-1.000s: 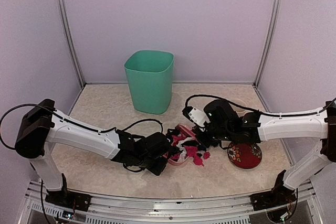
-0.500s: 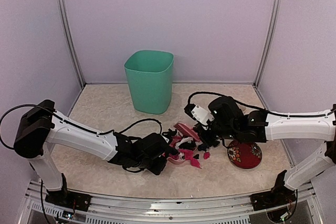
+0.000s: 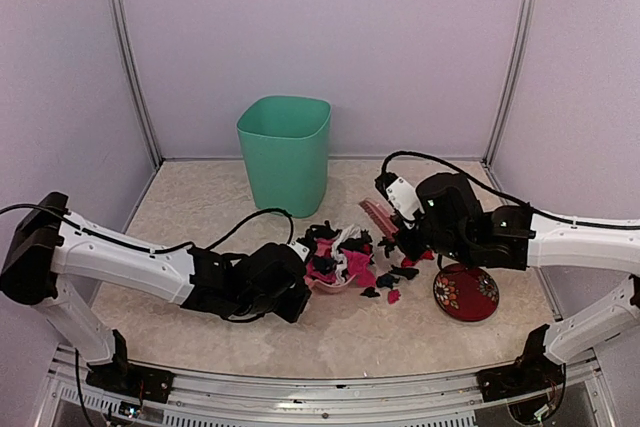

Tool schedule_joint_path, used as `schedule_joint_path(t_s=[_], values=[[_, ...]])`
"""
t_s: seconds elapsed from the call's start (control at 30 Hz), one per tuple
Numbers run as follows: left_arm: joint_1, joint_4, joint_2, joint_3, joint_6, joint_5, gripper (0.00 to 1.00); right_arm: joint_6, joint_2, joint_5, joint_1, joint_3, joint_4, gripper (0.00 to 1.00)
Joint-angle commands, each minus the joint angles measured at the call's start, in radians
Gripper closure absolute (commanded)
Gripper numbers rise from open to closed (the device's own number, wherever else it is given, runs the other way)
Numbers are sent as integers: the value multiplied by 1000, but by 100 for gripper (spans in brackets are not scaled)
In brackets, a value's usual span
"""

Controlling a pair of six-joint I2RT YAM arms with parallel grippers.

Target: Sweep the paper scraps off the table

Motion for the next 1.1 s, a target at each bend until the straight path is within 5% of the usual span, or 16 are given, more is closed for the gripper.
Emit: schedule_joint_path(t_s=[0.0,0.27,1.07], values=[[-2,-9,-68,19,17,-68,100,33,-52,129,0,-6,43,100],[20,-146,-88,140,55,-83,100,85,-105,191,-29,-63,87,100],[250,-404,-72,661,190,64,100,181,-64,62,-84,-162,207,100]])
